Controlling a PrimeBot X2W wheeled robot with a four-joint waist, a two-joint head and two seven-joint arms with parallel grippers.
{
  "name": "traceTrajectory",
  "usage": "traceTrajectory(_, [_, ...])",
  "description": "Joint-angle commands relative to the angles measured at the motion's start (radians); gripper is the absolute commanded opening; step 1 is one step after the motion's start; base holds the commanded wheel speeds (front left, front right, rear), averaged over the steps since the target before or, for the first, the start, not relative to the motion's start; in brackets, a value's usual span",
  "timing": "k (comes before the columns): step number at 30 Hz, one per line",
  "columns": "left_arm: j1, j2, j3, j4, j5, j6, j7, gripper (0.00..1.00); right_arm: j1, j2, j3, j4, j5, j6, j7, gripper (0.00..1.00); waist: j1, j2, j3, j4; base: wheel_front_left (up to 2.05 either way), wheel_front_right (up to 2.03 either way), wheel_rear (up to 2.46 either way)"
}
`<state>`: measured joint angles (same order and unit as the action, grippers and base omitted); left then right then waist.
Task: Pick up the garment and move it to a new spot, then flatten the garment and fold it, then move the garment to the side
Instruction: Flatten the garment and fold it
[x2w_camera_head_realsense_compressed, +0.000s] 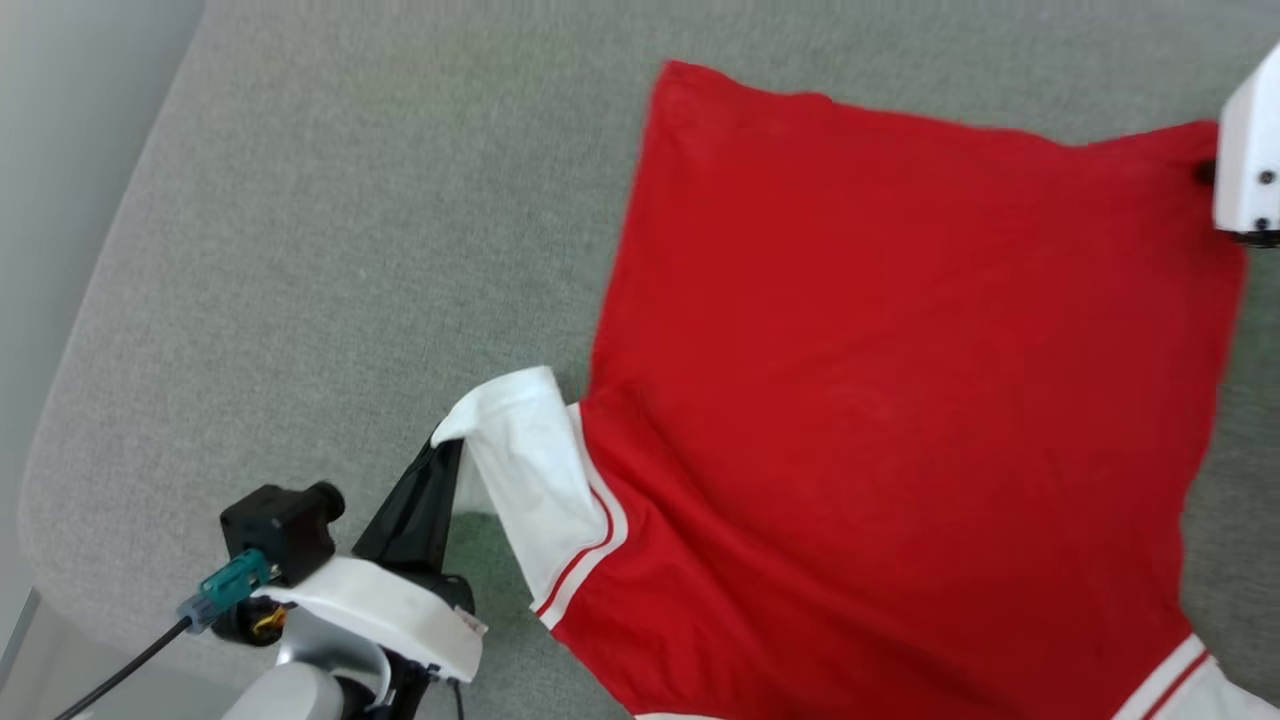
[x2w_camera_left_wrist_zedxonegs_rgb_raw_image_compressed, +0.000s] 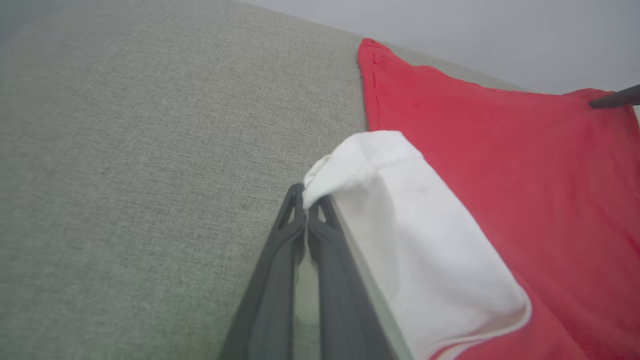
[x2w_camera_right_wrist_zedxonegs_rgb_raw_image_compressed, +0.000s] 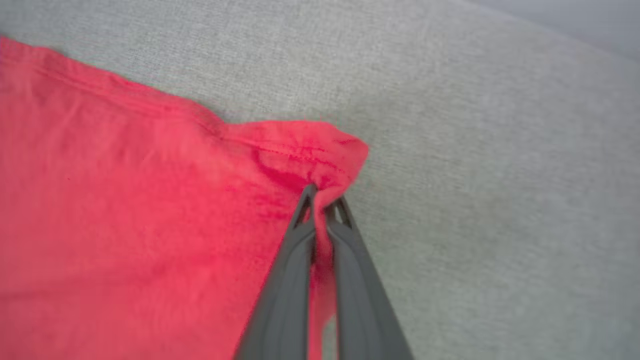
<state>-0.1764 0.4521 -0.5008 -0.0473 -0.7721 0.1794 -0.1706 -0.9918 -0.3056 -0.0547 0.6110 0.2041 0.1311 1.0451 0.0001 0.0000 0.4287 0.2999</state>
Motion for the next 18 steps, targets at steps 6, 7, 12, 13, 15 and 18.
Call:
traceTrajectory(6, [0.062, 0.031, 0.02, 0.003, -0.02, 0.025, 0.007, 0.0, 0.107, -0.113, 0.08, -0.127, 0.06, -0.001, 0.04, 0.0, -0.0001, 0.0, -0.143, -0.088, 0.0, 0.0, 0.0])
traceTrajectory(7, [0.076, 0.036, 0.023, 0.002, -0.023, 0.034, 0.01, 0.0, 0.137, -0.132, 0.089, -0.15, 0.069, -0.001, 0.047, 0.0, -0.0001, 0.0, -0.166, -0.104, 0.0, 0.0, 0.0])
traceTrajectory(12, [0.141, 0.058, 0.034, -0.004, -0.043, 0.063, 0.028, 0.0, 0.344, -0.202, 0.084, -0.274, 0.127, -0.001, 0.088, 0.0, -0.0001, 0.0, -0.267, -0.186, 0.0, 0.0, 0.0])
traceTrajectory(13, [0.154, 0.061, 0.037, -0.004, -0.047, 0.071, 0.032, 0.0, 0.394, -0.21, 0.077, -0.299, 0.138, -0.001, 0.094, 0.0, -0.0001, 0.0, -0.284, -0.203, 0.0, 0.0, 0.0])
traceTrajectory(15, [0.189, 0.067, 0.044, -0.006, -0.059, 0.087, 0.038, 0.0, 0.507, -0.223, 0.077, -0.353, 0.156, -0.001, 0.121, 0.0, -0.0001, 0.0, -0.319, -0.244, 0.0, 0.0, 0.0])
traceTrajectory(18, [0.228, 0.075, 0.05, -0.01, -0.073, 0.107, 0.048, 0.0, 0.676, -0.216, 0.058, -0.419, 0.179, -0.001, 0.146, 0.0, -0.0001, 0.0, -0.358, -0.292, 0.0, 0.0, 0.0])
